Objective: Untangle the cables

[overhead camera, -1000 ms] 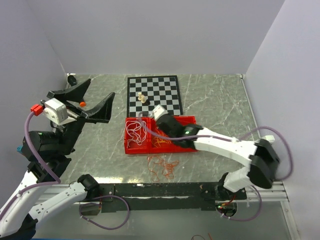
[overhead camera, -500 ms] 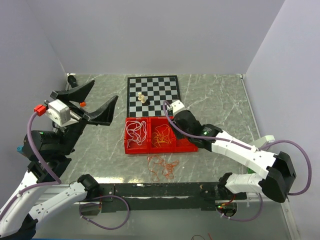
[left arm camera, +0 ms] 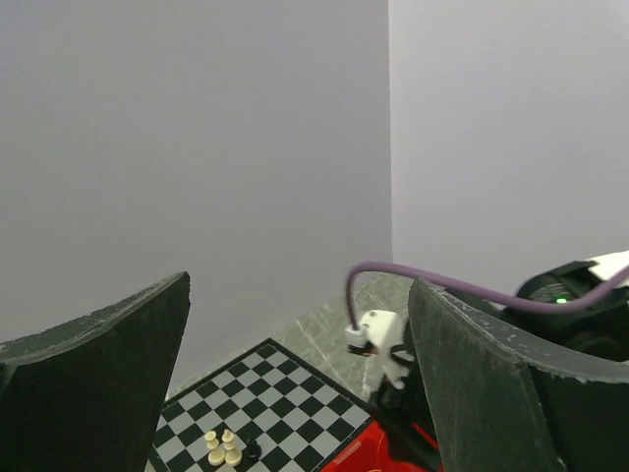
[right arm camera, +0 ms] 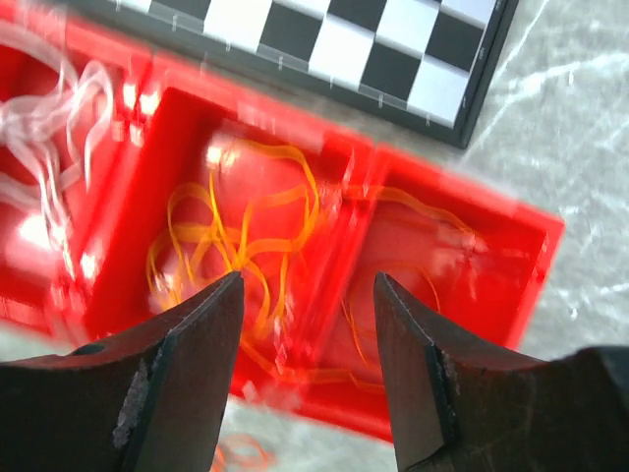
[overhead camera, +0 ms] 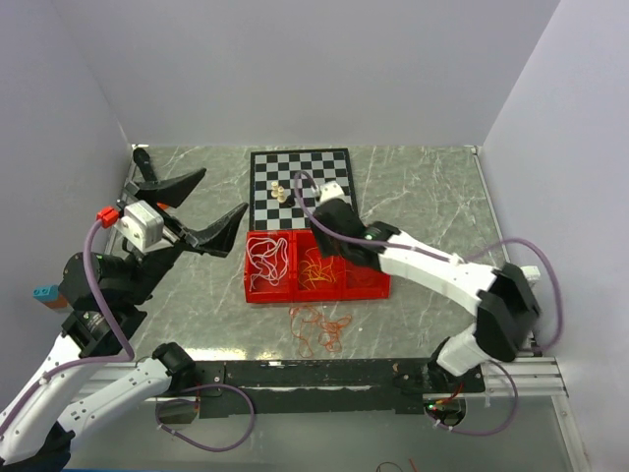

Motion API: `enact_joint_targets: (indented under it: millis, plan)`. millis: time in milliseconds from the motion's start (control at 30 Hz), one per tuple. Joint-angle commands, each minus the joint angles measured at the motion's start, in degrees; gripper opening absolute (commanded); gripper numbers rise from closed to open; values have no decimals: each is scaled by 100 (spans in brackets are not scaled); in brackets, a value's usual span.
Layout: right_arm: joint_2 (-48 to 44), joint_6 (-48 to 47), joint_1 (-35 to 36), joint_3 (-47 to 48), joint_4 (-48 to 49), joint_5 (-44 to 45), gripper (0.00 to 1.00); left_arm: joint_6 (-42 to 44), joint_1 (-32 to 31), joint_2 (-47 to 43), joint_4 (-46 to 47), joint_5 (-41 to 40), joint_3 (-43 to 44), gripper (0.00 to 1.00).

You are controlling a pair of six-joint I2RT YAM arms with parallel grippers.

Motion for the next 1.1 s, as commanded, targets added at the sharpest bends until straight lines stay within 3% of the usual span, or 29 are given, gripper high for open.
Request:
enact_joint_targets:
  millis: [0,167,400,633,1067]
  plan:
    - [764,644,-13,849,-102,740,61,73,32,-97,15,101,-12,97]
    - [1626,1303,4,1824,-970,1839,57,56,50,-114,6,136,-3,97]
    - [1952,1927,-13,2037,-1640,2219,52,109,41,-193,94,109,-126,97]
    - [1654,2288,-223,1414,-1360,1534,52,82,41,-185,59,223,-118,97]
    - [1382,2614,-488,1185,-868,549,46,47,50,-176,-3,364,-91,97]
